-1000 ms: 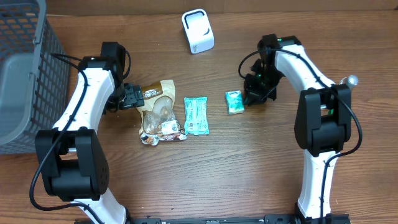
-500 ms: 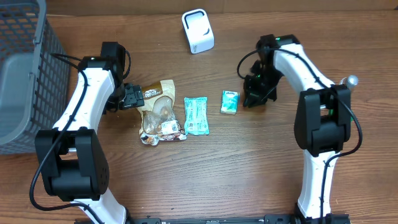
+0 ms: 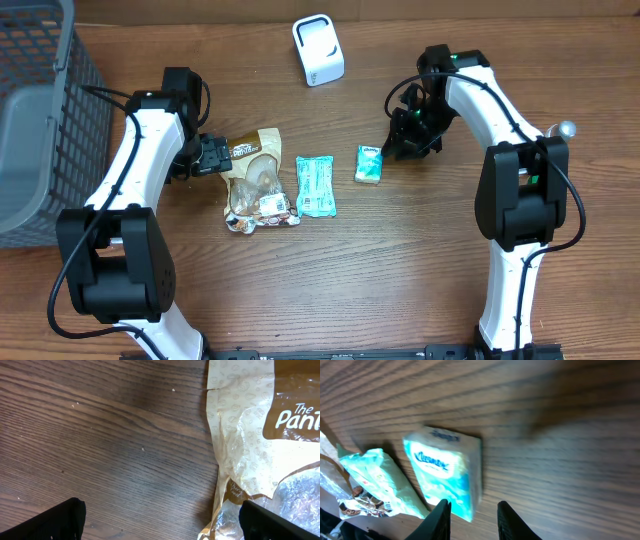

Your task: Scan the item barcode

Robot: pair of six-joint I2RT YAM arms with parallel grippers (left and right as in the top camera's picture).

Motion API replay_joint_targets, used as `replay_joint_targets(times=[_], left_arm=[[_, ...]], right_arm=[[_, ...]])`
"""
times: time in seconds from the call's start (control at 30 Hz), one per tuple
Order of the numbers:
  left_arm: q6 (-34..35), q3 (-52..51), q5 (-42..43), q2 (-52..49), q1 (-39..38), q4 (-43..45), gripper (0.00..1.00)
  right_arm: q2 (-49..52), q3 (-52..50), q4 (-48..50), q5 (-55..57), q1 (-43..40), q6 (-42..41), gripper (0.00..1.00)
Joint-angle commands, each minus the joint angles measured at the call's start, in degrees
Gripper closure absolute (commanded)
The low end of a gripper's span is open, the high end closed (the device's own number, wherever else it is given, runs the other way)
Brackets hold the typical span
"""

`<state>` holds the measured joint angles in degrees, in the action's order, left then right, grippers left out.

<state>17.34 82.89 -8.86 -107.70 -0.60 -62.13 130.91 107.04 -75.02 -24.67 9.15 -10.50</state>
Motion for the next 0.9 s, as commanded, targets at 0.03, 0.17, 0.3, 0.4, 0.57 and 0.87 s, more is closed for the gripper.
replay_joint_targets(times=[0.03,0.17,0.3,0.4,0.57,0.87], left_arm=[[-1.1,0.9,-0.5,-0.4,0.2,0.0,0.00],[-1.1,0.9,-0.5,-0.4,0.2,0.0,0.01],[-1.1,0.8,-0.5,-0.4,0.2,0.0,0.00],[-1.1,0.9,-0.5,-0.4,0.2,0.0,0.01],[-1.1,0.9,-0.5,-0.4,0.2,0.0,0.00],[-1.1,0.9,-0.5,-0.4,0.2,0.0,0.00]], right_arm=[[0.4,-2.2,2.8,-0.9,1.6,0.3,0.71],[0.4,-3.8,5.1,-0.9,2.8,0.3,0.71],[0.4,-4.8,7.0,-0.9,3.7,0.3,0.72],[0.4,-4.8,7.6,-0.5,3.9,0.0,0.73],[0.4,-4.8,7.2,3.8,3.9,-2.2,0.73],[0.4,-4.8,7.1,3.5,3.9,-2.9,0.57]])
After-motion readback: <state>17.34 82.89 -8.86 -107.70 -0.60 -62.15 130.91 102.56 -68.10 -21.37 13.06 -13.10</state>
